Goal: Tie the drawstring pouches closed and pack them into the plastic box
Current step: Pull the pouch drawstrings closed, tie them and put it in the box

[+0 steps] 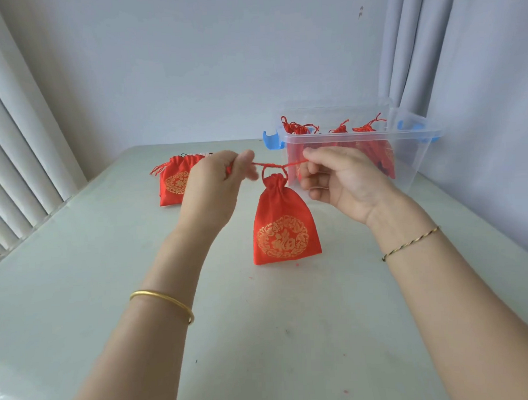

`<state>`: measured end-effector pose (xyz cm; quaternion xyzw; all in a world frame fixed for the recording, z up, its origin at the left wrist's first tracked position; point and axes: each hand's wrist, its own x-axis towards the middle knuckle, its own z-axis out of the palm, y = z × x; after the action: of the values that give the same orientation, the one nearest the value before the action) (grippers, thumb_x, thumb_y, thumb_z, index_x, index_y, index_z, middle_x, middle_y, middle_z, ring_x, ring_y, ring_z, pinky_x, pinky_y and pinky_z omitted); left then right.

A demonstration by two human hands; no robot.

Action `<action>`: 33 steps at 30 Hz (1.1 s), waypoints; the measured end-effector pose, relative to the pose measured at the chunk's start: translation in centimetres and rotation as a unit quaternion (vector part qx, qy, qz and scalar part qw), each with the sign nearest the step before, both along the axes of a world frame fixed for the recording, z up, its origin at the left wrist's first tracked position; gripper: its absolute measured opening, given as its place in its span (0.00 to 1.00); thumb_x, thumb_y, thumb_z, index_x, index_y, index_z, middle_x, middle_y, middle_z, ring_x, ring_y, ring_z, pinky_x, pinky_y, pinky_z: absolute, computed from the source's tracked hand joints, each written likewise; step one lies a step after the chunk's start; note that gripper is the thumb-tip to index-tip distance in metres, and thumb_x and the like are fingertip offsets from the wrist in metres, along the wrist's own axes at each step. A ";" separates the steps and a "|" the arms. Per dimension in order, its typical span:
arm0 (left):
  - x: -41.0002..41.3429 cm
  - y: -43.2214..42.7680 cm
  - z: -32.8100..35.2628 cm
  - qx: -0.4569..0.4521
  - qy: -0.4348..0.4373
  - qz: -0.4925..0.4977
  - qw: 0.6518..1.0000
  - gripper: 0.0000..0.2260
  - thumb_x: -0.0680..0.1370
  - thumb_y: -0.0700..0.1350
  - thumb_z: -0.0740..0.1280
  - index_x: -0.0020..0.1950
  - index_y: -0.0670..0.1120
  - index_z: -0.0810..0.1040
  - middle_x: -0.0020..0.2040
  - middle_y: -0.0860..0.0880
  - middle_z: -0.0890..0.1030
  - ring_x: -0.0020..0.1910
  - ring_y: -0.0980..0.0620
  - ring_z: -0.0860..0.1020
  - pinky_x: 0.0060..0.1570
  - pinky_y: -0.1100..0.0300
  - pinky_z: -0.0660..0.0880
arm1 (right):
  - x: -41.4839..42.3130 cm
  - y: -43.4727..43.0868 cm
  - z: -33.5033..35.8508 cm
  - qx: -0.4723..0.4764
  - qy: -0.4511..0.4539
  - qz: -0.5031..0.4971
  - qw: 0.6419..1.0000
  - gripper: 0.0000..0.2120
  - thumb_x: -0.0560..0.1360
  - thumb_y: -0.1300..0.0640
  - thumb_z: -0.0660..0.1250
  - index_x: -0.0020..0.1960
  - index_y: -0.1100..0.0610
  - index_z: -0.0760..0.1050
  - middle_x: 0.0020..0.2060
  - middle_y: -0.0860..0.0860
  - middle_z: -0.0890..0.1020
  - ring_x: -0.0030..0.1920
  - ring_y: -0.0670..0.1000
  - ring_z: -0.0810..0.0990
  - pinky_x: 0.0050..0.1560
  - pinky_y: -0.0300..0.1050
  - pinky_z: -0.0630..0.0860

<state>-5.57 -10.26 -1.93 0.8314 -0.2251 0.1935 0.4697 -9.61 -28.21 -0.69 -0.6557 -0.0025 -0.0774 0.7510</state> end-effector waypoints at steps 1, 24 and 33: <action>0.4 0.5 -0.1 -0.015 0.013 0.016 1.000 0.19 0.81 0.49 0.57 0.34 0.46 0.77 0.38 0.54 0.81 0.35 0.58 0.76 0.43 0.57 0.72 | -0.1 -0.5 -0.1 -0.020 0.015 -0.011 1.000 0.15 0.76 0.61 0.63 0.31 0.58 0.69 0.27 0.51 0.76 0.24 0.46 0.76 0.25 0.36 0.70; -1.6 -1.1 1.3 -0.046 0.215 -0.161 0.962 0.06 0.75 0.43 0.69 0.40 0.42 0.81 0.31 0.49 0.78 0.29 0.56 0.73 0.34 0.66 0.73 | -0.3 2.3 0.5 -0.074 -0.018 -0.018 0.997 0.18 0.80 0.47 0.56 0.46 0.59 0.77 0.36 0.52 0.80 0.25 0.47 0.73 0.25 0.38 0.66; -1.3 -0.8 1.2 -0.098 0.239 -0.170 0.951 0.10 0.79 0.42 0.63 0.46 0.37 0.79 0.33 0.50 0.78 0.30 0.56 0.73 0.34 0.67 0.72 | -0.2 2.5 -0.1 -0.115 0.001 0.040 0.992 0.11 0.76 0.68 0.58 0.57 0.61 0.71 0.39 0.54 0.78 0.27 0.50 0.76 0.22 0.38 0.64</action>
<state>-6.87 -11.07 -0.72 0.7528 -0.2239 -0.0725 0.6147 -9.83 -25.67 -0.82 -0.7374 -0.0374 -0.0460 0.6728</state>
